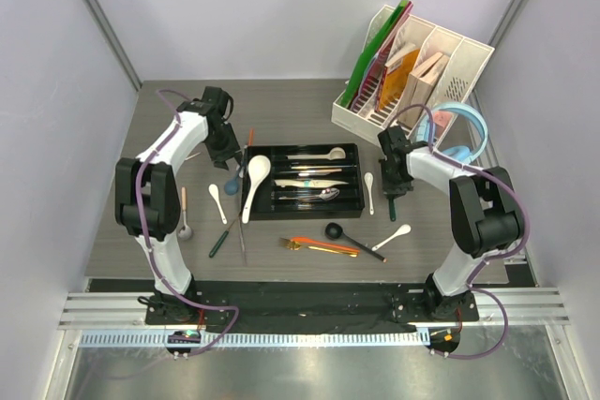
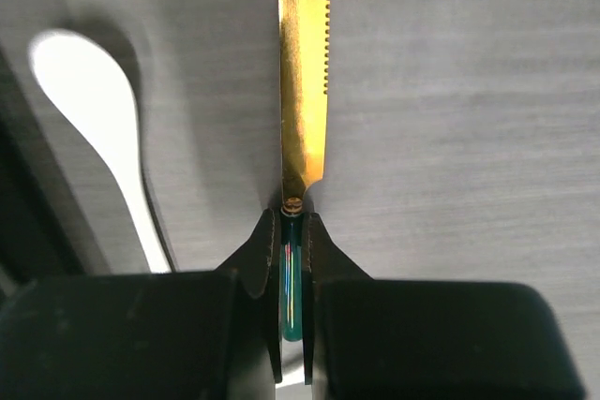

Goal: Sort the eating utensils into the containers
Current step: Pick up the knife at the center of the board, then place the knife in the storage box.

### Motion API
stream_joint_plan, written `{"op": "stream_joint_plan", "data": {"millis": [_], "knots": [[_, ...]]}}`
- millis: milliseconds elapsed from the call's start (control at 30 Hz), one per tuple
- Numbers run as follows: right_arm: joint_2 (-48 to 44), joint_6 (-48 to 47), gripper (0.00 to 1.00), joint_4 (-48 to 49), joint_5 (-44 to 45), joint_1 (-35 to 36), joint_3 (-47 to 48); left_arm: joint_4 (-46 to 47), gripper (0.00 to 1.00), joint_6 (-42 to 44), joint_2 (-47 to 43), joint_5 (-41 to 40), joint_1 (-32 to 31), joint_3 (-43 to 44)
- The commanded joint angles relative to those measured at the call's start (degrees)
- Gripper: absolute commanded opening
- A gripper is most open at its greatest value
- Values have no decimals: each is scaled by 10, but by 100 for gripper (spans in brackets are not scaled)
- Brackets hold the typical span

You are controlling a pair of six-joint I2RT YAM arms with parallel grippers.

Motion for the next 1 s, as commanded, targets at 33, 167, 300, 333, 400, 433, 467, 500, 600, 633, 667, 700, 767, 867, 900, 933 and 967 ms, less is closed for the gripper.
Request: {"op": "stream_joint_plan", "data": {"millis": [33, 167, 300, 333, 400, 433, 467, 500, 600, 633, 667, 700, 767, 867, 900, 933, 967], "knots": [[-47, 15, 1, -113, 2, -1, 0, 12, 40, 1, 8, 13, 2, 7], [-85, 25, 1, -165, 6, -1, 42, 17, 40, 1, 15, 20, 2, 5], [-99, 34, 1, -214, 2, -1, 118, 20, 39, 1, 19, 26, 2, 5], [-99, 35, 1, -228, 0, -1, 131, 21, 39, 2, 20, 27, 2, 5], [-94, 41, 1, -240, -15, -1, 176, 23, 39, 1, 21, 30, 2, 2], [-89, 43, 1, -252, -21, -1, 190, 23, 39, 1, 21, 30, 2, 2], [-79, 45, 1, -260, -27, -1, 206, 23, 39, 1, 21, 30, 2, 1], [-71, 45, 1, -267, -44, 0, 238, 24, 39, 0, 20, 32, 2, 0], [-47, 54, 1, -298, -60, 7, 295, 30, 40, 1, 14, 36, 2, -3], [-38, 56, 1, -312, -71, 7, 314, 30, 39, -2, 12, 33, 2, -3], [-28, 56, 1, -323, -84, 8, 332, 32, 39, -2, 8, 31, 2, -6], [-14, 62, 1, -342, -89, 12, 361, 36, 39, -3, 3, 29, 2, -8], [3, 77, 1, -366, -127, 15, 390, 40, 40, -7, -3, 27, 2, -16], [26, 106, 1, -397, -165, 19, 451, 47, 40, -9, -11, 26, 2, -29], [35, 115, 1, -420, -169, 18, 468, 49, 39, -9, -12, 25, 2, -31], [53, 128, 1, -435, -171, 18, 488, 50, 39, -9, -14, 25, 2, -35], [66, 136, 1, -450, -174, 19, 534, 51, 39, -9, -15, 22, 3, -37]]}}
